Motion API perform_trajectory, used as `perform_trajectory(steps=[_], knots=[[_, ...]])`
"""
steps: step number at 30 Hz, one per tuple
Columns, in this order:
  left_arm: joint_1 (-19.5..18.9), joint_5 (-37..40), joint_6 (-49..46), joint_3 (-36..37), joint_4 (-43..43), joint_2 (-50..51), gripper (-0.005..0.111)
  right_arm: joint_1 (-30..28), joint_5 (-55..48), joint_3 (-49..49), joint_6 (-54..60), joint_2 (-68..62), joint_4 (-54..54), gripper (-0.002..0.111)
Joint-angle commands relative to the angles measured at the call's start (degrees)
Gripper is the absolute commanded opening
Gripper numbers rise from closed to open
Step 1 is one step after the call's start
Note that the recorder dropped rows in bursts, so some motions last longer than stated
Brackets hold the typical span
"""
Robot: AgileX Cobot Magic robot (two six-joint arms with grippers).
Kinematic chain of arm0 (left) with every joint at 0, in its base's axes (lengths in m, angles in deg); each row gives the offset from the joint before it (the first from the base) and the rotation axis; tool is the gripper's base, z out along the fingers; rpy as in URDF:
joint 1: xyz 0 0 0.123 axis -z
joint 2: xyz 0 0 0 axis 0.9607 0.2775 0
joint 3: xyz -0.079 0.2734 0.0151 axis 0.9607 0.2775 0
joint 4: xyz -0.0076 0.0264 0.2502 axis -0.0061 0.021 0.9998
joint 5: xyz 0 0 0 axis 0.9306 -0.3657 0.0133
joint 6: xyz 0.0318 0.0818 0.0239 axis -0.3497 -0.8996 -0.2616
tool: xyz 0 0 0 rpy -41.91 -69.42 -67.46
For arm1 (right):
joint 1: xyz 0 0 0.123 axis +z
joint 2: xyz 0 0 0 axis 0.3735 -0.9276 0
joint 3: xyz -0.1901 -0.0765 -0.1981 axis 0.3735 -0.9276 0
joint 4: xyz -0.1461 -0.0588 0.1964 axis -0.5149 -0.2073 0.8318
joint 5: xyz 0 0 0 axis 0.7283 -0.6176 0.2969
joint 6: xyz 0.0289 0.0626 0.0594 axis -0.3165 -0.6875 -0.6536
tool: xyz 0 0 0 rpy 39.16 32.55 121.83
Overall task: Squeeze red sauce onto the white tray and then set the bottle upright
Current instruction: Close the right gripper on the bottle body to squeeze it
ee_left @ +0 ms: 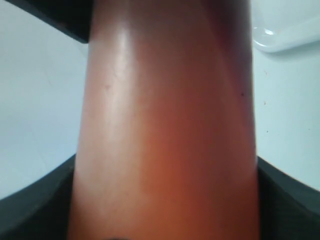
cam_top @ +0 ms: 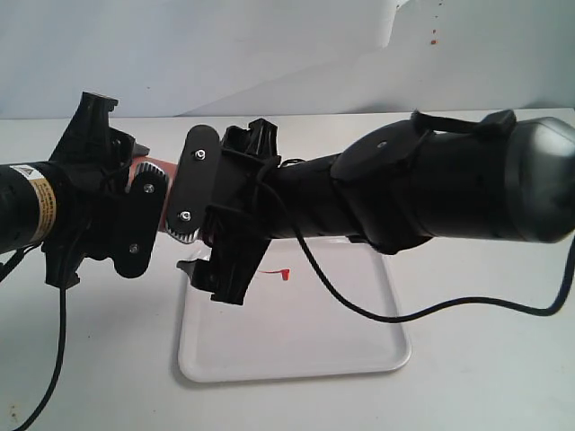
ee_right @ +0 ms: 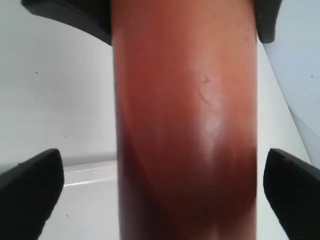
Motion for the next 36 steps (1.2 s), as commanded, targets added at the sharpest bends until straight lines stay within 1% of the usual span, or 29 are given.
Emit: perform_trajectory(steps=[1,6,8,9,12,14,15,19,28,31,33,36], knots=[[0.32,-0.45,0.62,-0.75,-0.54,-0.40,0.000,0.16,1.92,1.90,0.43,-1.35,0.77,0.105],[0.32,-0.45,0.62,-0.75,-0.54,-0.40,0.000,0.16,2.13,2.68,0.32,-1.96,0.77,0.104],[0.32,-0.61,0.62,-0.75,-0.54,-0.37,0.000,0.16,2.67,2.68,0.32,-1.96,0.77,0.099],[0.32,-0.61,0.62,-0.75,-0.54,-0.37,0.000,0.16,3.43,2.68,0.32,-1.96,0.77,0.094],[0.32,-0.61,0.62,-0.75,-0.54,-0.37,0.000,0.16,5.55,2.68,0.32,-1.96,0.77,0.071],[0.32,-0.61,0.62,-0.75,-0.54,-0.37,0.000,0.16,5.57,2.68,0.32,-1.96,0.77,0.051],[0.32,-0.70,0.62,-0.75,-0.54,-0.37,0.000,0.16,5.57,2.68,0.32,-1.96,0.77,0.043],[0.32,-0.70,0.62,-0.75,-0.54,-0.37,0.000,0.16,5.46,2.68,0.32,-1.96,0.77,-0.001],[0.32,-0.70,0.62,-0.75,-0.54,-0.37,0.000,0.16,5.46,2.68,-0.11,-1.96,0.77,0.000],[0.32,-0.70,0.62,-0.75,-0.54,-0.37,0.000,0.16,5.46,2.68,-3.28,-1.34,0.77,0.000],[0.32,-0.49,0.62,-0.75,-0.54,-0.37,0.000,0.16,5.46,2.68,-4.27,-0.45,0.77,0.011],[0.32,-0.49,0.62,-0.75,-0.54,-0.37,0.000,0.16,5.46,2.68,-4.68,1.24,3.55,0.062]])
